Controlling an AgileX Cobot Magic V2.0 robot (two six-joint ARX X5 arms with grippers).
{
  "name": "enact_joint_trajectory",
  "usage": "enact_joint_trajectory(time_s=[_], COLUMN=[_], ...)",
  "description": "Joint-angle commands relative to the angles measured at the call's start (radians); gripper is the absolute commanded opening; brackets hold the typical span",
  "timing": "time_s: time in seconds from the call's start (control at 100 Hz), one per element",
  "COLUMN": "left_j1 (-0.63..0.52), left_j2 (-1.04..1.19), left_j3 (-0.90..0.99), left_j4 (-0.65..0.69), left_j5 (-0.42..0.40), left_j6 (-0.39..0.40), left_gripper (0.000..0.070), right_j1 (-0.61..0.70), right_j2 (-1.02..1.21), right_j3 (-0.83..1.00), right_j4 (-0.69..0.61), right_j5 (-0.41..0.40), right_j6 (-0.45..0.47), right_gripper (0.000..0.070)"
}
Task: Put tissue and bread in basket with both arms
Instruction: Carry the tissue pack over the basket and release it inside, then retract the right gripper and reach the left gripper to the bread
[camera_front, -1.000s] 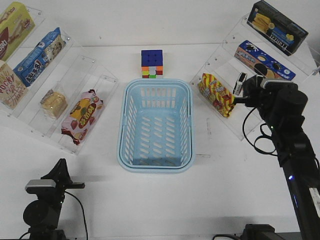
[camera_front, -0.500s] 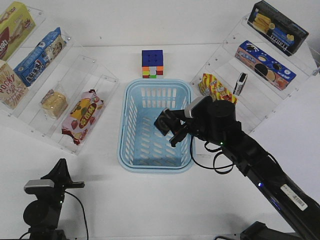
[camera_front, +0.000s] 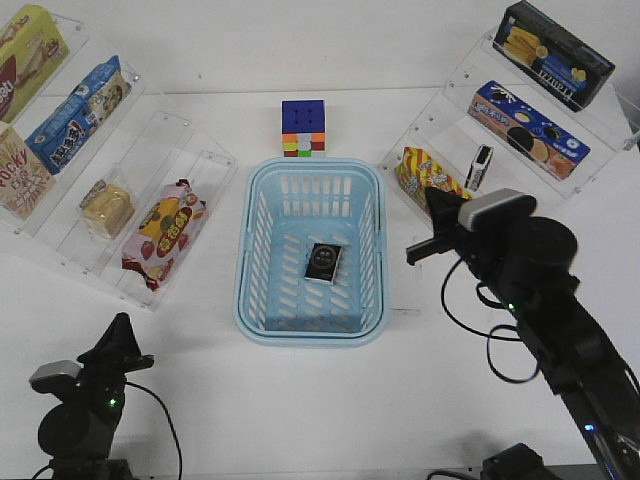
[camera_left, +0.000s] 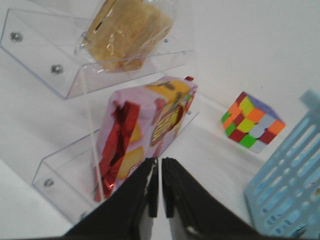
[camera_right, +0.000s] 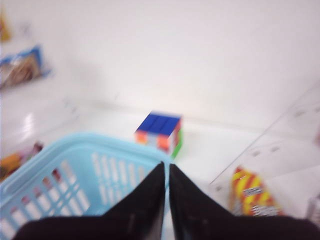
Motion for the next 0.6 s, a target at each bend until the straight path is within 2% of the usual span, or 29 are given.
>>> enact_joint_trajectory(time_s=[0.0, 0.08, 0.16, 0.22, 0.39, 0.41, 0.44, 0.54, 0.57, 0.59], left_j1=[0.000, 0.000, 0.000, 0.000, 0.000, 0.000, 0.000, 0.000, 0.000, 0.000], left_j2=[0.028, 0.101, 0.216, 0.302, 0.589, 0.622, 0.670, 0.808, 0.844, 0.867], left_j3=[0.085, 0.182, 0.291, 0.362, 0.555, 0.578, 0.609, 0.707, 0.734, 0.752], left_j4=[-0.010, -0.067, -0.126, -0.164, -0.225, -0.227, -0.230, -0.235, -0.236, -0.236], left_j5=[0.003, -0.002, -0.018, -0.051, -0.090, -0.091, -0.094, -0.101, -0.107, -0.113], left_j6=[-0.018, 0.043, 0.176, 0.262, 0.531, 0.554, 0.586, 0.646, 0.659, 0.668], left_gripper=[0.0001, 0.0001, 0.0001, 0.0001, 0.0019, 0.0054, 0.0143, 0.0544, 0.0604, 0.0614], right_j1=[0.006, 0.005, 0.005, 0.005, 0.005, 0.005, 0.005, 0.005, 0.005, 0.005], right_j2=[-0.068, -0.192, -0.315, -0.373, -0.434, -0.434, -0.433, -0.431, -0.431, -0.431], right_j3=[-0.095, -0.265, -0.453, -0.546, -0.634, -0.634, -0.634, -0.634, -0.634, -0.634], right_j4=[0.043, 0.166, 0.307, 0.366, 0.348, 0.347, 0.347, 0.355, 0.356, 0.358], right_j5=[0.013, 0.053, 0.121, 0.145, 0.144, 0.140, 0.134, 0.121, 0.120, 0.120], right_j6=[-0.005, -0.010, -0.004, 0.016, 0.072, 0.071, 0.071, 0.072, 0.072, 0.072], right_gripper=[0.0000, 0.0000, 0.0000, 0.0000, 0.0000, 0.0000, 0.0000, 0.0000, 0.0000, 0.0000])
